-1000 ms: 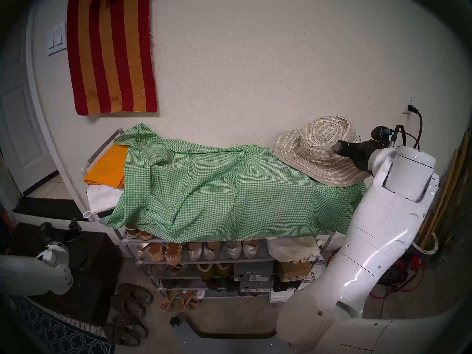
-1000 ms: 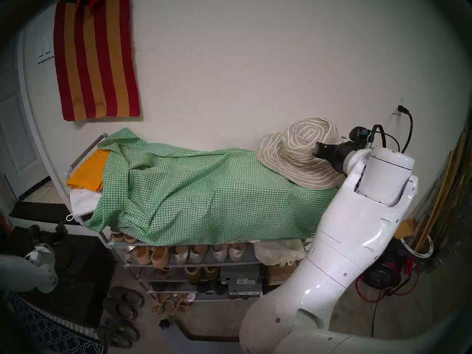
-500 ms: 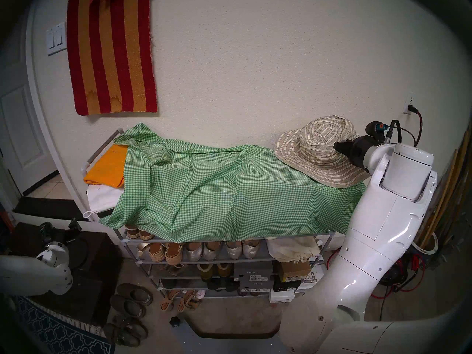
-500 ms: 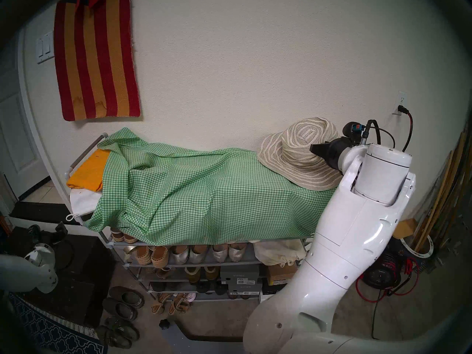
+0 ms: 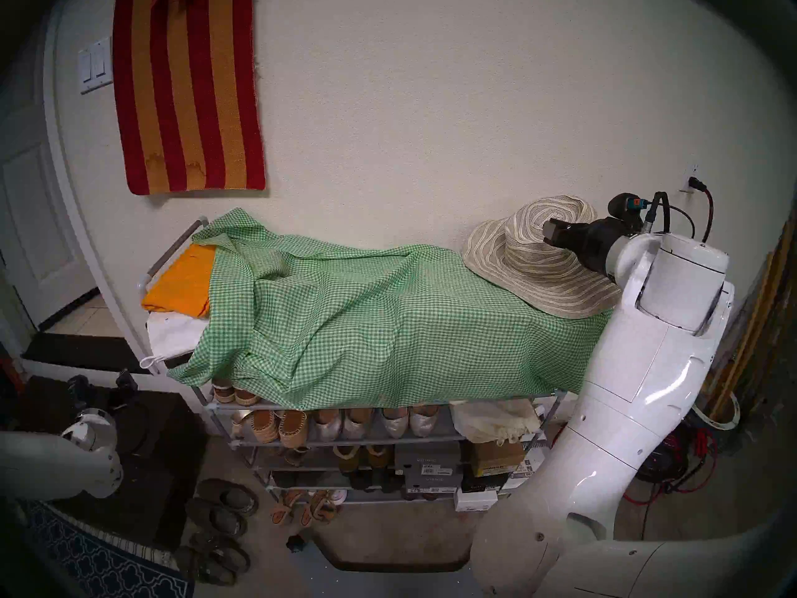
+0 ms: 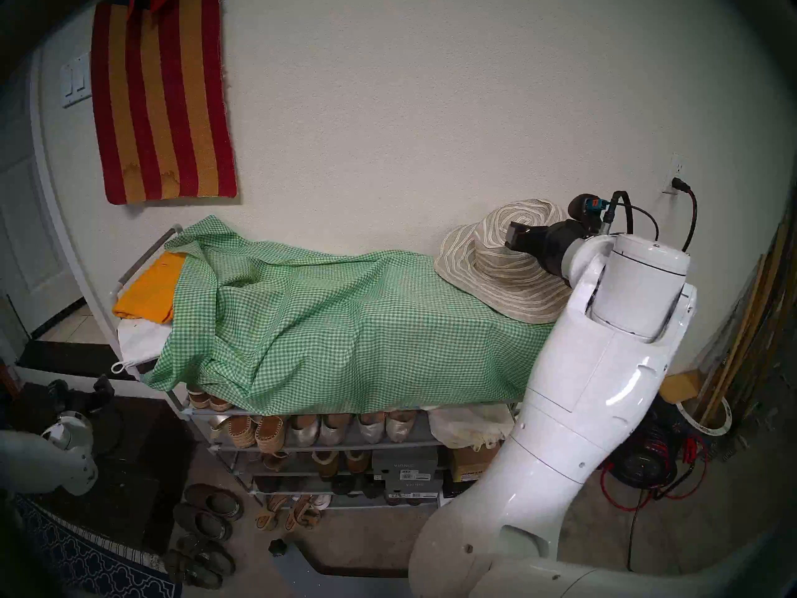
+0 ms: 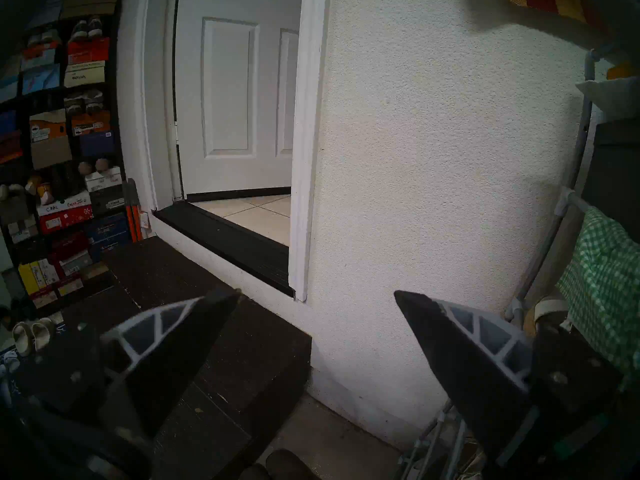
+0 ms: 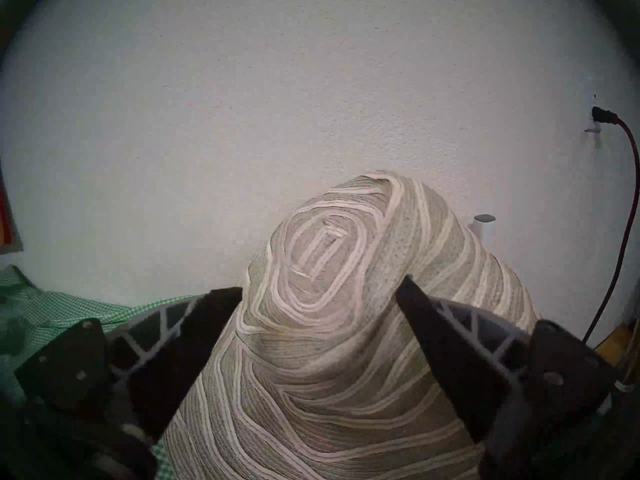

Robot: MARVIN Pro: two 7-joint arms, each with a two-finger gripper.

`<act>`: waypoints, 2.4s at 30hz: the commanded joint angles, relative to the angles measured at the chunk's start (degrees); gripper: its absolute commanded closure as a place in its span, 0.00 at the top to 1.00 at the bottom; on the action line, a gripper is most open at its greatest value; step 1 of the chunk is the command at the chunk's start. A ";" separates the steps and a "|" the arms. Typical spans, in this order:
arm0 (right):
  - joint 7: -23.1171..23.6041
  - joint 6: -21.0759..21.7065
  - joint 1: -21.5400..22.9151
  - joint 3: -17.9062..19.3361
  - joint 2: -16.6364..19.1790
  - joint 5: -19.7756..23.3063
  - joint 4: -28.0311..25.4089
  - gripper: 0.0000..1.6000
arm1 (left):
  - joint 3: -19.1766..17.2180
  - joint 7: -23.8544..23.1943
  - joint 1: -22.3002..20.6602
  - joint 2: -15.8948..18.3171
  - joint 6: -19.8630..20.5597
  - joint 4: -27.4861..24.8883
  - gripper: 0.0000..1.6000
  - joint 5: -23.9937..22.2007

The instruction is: Lift the object off the cloth, cover the shoe rack with the cloth, put the object back

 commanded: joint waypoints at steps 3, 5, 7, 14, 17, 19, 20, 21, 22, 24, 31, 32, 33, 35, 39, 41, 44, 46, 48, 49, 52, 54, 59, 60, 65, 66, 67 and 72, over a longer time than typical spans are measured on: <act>4.93 -0.09 4.53 1.95 0.94 1.51 3.60 1.00 | -0.07 0.05 -0.08 0.04 0.04 0.04 1.00 -0.02; 4.72 -0.09 5.58 2.99 1.40 1.75 4.81 1.00 | -0.07 0.05 -0.08 0.04 0.04 0.04 1.00 -0.03; 4.55 -0.09 6.49 3.90 1.97 2.00 5.84 1.00 | -0.07 0.05 -0.08 0.04 0.03 0.04 1.00 -0.02; 5.23 -0.09 8.13 6.69 3.78 2.80 9.39 0.25 | -0.08 0.04 -0.07 0.04 0.03 0.04 1.00 -0.03; 5.54 -0.09 8.34 7.51 4.29 3.01 10.68 0.00 | -0.08 0.04 -0.08 0.04 0.04 0.04 1.00 -0.03; 5.75 -0.09 8.44 7.91 4.59 3.15 11.38 0.00 | -0.08 0.05 -0.08 0.04 0.04 0.04 1.00 -0.03; 5.72 -0.09 8.53 8.06 4.68 3.17 11.52 0.00 | -0.08 0.05 -0.08 0.04 0.04 0.04 1.00 -0.03; 5.93 -0.09 8.74 8.35 4.80 3.30 11.82 0.00 | -0.08 0.05 -0.08 0.04 0.04 0.04 1.00 -0.03; 5.28 -0.09 9.06 8.47 4.92 3.57 12.00 0.00 | -0.08 0.05 -0.08 0.04 0.05 0.05 1.00 -0.03; 6.37 -0.09 10.34 8.94 5.07 3.99 11.68 0.00 | -0.08 0.06 -0.08 0.04 0.05 0.05 1.00 -0.03; 1.93 -0.09 15.62 6.86 4.20 6.76 5.10 0.00 | -0.08 0.05 -0.08 0.04 0.04 0.04 1.00 -0.03; 1.69 -0.09 16.39 6.75 3.80 6.87 4.27 0.00 | -0.08 0.05 -0.08 0.04 0.04 0.04 1.00 -0.03; 1.54 -0.09 16.98 6.52 3.59 7.27 3.43 0.00 | -0.08 0.05 -0.08 0.04 0.04 0.04 1.00 -0.03; 0.96 -0.09 18.00 5.81 3.73 8.12 1.71 0.00 | -0.08 0.05 -0.08 0.04 0.04 0.04 1.00 -0.03; -0.12 -0.09 20.64 5.45 3.01 9.13 -2.06 0.00 | -0.08 0.06 -0.08 0.04 0.04 0.04 1.00 -0.03; -0.89 -0.09 21.85 5.42 2.96 9.55 -3.85 0.00 | -0.08 0.06 -0.08 0.04 0.05 0.05 1.00 -0.04; -1.88 -0.09 23.75 6.11 2.34 9.63 -6.57 0.00 | -0.09 0.07 -0.09 0.04 0.06 0.05 1.00 -0.04; -2.87 -0.09 25.06 6.82 1.72 9.52 -8.51 0.00 | -0.09 0.08 -0.09 0.04 0.08 0.05 1.00 -0.04; -4.12 -0.09 26.31 7.59 0.65 9.15 -9.98 0.00 | -0.09 0.10 -0.10 0.03 0.10 0.05 1.00 -0.05; -4.75 -0.09 26.71 8.01 0.46 9.45 -10.45 0.00 | -0.10 0.10 -0.10 0.03 0.10 0.05 1.00 -0.05; -6.80 -0.09 28.78 9.39 -0.47 10.04 -11.47 0.00 | -0.10 0.13 -0.11 0.03 0.13 0.05 1.00 -0.04; -8.03 -0.09 29.86 10.14 0.22 10.97 -11.83 0.00 | -0.10 0.13 -0.11 0.03 0.14 0.05 1.00 -0.04; -10.38 -0.09 33.50 12.25 1.79 12.65 -11.13 0.00 | -0.10 0.15 -0.12 0.03 0.16 0.05 1.00 -0.04; -10.84 -0.09 33.62 12.50 2.36 13.15 -11.13 0.00 | -0.10 0.15 -0.12 0.03 0.16 0.05 1.00 -0.04; -11.27 -0.09 36.82 15.54 3.72 12.98 -9.20 0.00 | -0.11 0.20 -0.13 0.02 0.20 0.05 1.00 -0.02; -11.27 -0.09 36.82 15.54 3.72 12.98 -9.20 0.00 | -0.11 0.20 -0.13 0.02 0.20 0.05 1.00 -0.02; -11.00 -0.09 36.45 15.92 4.61 12.84 -8.78 0.00 | -0.11 0.22 -0.14 0.02 0.22 0.05 1.00 0.00; -9.16 -0.09 34.50 16.76 7.27 11.66 -8.16 0.00 | -0.12 0.26 -0.15 0.01 0.24 0.05 1.00 0.01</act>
